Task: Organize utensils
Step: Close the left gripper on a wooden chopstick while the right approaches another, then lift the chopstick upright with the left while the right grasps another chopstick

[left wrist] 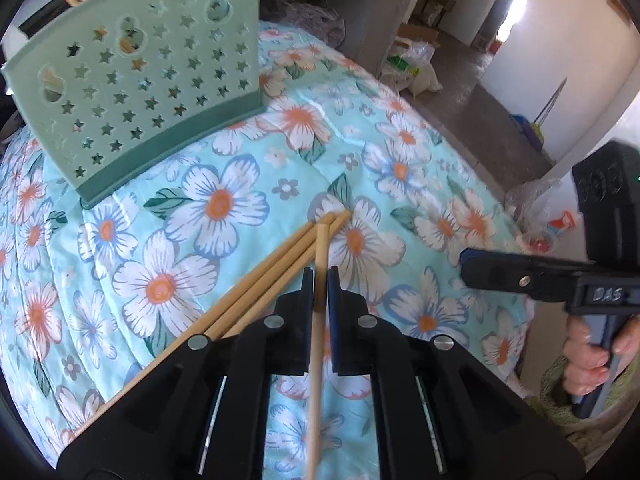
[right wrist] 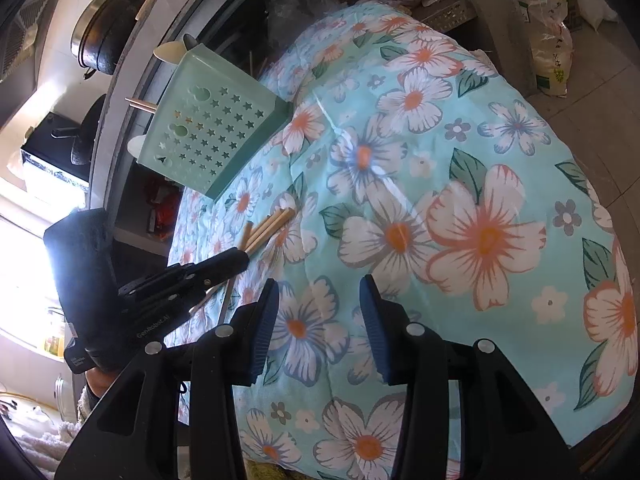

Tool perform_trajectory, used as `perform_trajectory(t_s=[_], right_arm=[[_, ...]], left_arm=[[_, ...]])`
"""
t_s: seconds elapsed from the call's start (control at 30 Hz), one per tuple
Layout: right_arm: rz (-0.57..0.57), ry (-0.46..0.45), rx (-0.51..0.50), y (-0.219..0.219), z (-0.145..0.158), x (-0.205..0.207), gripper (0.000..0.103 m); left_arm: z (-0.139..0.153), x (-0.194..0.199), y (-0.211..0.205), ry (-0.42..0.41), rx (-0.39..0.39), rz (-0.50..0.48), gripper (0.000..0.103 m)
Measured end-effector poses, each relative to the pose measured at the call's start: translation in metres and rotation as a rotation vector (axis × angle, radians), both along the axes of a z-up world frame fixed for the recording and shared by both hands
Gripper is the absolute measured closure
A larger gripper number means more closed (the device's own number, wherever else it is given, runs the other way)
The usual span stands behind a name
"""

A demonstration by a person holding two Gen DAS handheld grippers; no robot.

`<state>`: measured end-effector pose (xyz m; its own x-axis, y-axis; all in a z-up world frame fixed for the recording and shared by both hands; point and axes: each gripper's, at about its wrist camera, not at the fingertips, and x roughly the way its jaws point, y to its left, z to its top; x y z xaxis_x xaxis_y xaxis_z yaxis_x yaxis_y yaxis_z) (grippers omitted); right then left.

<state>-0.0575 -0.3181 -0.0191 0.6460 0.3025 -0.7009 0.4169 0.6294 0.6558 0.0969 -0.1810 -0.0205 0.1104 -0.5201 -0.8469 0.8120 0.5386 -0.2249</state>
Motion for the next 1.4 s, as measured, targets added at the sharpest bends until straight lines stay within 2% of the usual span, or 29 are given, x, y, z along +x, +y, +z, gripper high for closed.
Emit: perform_trajectory(t_s=[0.3,0.67,0.9,1.07,1.2,1.4], right_arm=[[0.0,-0.013,0.011,0.004,0.004,0.002,0.061],[0.035,-0.051,0.052,0.019,0.017,0.022,0.062],[0.116,-0.084,0.112,0.048,0.021,0.056,0.062],[0.167,-0.062,0.156,0.068,0.006,0.075,0.062],[0.111,0.009,0.172,0.055,-0.016,0.079,0.062],[0.037,0.003,0.237,0.033,-0.025,0.084,0.062]], left_arm=[[0.041,0.013,0.044,0.008,-0.172,0.133,0.098],[0.087,0.014,0.11,-0.091,-0.338,0.285,0.098],[0.099,0.019,0.146,-0.134,-0.392,0.363,0.098],[0.099,0.023,0.162,-0.132,-0.413,0.408,0.098],[0.096,0.024,0.17,-0.129,-0.421,0.43,0.098],[0.094,0.024,0.176,-0.123,-0.437,0.444,0.098]])
